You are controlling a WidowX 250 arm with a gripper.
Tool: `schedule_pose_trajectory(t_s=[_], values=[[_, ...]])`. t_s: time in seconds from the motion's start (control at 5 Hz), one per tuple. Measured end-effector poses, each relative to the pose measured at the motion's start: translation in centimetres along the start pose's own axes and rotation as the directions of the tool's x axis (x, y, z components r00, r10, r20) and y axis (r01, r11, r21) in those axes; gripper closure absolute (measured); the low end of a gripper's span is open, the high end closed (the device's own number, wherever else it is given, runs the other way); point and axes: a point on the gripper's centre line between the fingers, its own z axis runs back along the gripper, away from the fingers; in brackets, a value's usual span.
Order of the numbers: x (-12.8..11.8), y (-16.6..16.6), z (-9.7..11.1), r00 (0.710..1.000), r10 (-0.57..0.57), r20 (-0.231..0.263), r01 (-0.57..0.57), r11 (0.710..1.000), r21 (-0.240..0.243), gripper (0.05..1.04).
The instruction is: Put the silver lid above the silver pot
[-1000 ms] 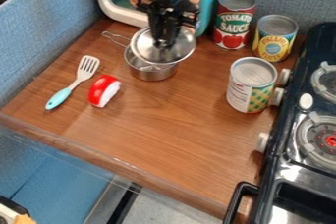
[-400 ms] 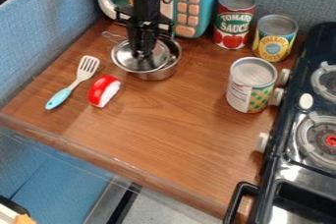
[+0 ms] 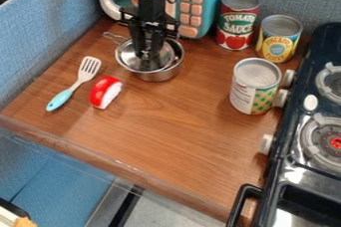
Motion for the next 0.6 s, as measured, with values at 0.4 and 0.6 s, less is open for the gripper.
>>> schedule_pose_trajectory(t_s=[0.4, 0.6], values=[[-1.0, -0.1, 5.2, 0.996, -0.011, 0.084, 0.012, 1.000, -0.014, 0.077], [-2.5, 0.3, 5.4, 0.997, -0.025, 0.067, 0.027, 0.999, -0.036, 0.083]])
